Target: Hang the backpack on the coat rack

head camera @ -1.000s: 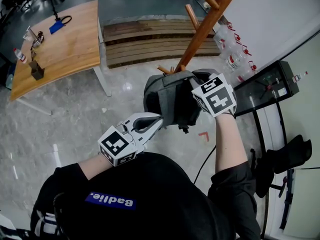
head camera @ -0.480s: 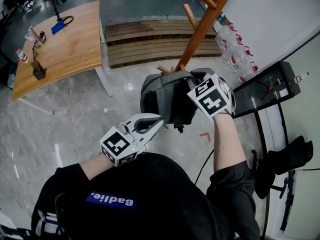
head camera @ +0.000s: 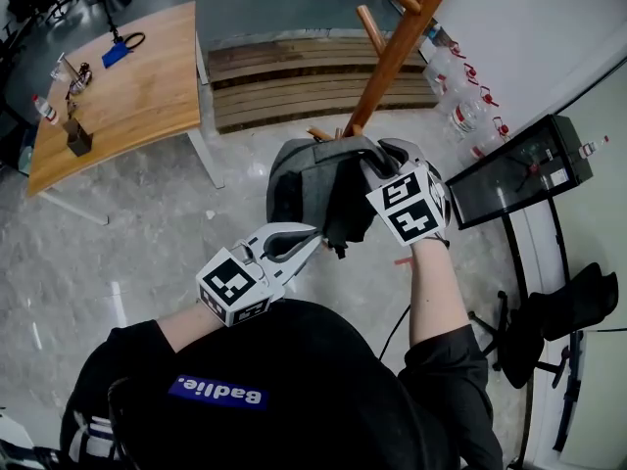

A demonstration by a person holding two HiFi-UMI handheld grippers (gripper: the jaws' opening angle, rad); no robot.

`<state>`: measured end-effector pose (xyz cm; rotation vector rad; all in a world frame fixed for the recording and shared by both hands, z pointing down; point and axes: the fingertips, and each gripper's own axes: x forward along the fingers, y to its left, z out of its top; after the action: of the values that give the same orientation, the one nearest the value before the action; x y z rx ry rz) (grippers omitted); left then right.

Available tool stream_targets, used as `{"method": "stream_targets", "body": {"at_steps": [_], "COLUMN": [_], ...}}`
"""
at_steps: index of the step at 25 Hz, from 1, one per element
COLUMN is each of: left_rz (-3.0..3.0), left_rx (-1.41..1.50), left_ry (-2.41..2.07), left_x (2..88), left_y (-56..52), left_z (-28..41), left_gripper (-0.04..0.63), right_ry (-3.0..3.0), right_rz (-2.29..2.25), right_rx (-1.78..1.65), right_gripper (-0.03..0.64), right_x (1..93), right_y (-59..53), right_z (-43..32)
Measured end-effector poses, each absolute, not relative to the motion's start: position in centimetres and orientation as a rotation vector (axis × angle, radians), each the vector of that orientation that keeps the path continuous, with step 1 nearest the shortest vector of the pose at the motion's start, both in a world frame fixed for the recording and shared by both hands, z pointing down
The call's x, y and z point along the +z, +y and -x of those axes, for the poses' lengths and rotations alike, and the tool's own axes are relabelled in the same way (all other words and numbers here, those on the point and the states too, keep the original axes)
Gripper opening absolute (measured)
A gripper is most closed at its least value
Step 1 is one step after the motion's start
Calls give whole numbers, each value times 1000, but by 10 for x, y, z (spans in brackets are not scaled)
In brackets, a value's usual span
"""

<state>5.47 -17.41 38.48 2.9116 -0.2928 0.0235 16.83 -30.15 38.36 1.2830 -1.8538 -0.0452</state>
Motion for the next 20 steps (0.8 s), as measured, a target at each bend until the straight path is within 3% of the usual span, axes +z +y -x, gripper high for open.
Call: {"method": "stream_targets", "body": {"at_steps": [7, 14, 20], "left_rz": [-2919, -2925, -2930], "left_rx": [44, 10, -11], "left_ry": [-281, -273, -278], "left_x": [383, 374, 368], "left_y": [-164, -159, -155], "left_z": [-64, -74, -80], "left_gripper": [9, 9, 9], "right_ry": [-1959, -2344, -2625], "right_rz": [-1488, -1615, -1747], "right_rx": [-103, 57, 263], "right_gripper": [147, 145, 26], "right_x": [348, 338, 351], "right_y": [-252, -194, -157], "right_z": [-167, -137, -133]}}
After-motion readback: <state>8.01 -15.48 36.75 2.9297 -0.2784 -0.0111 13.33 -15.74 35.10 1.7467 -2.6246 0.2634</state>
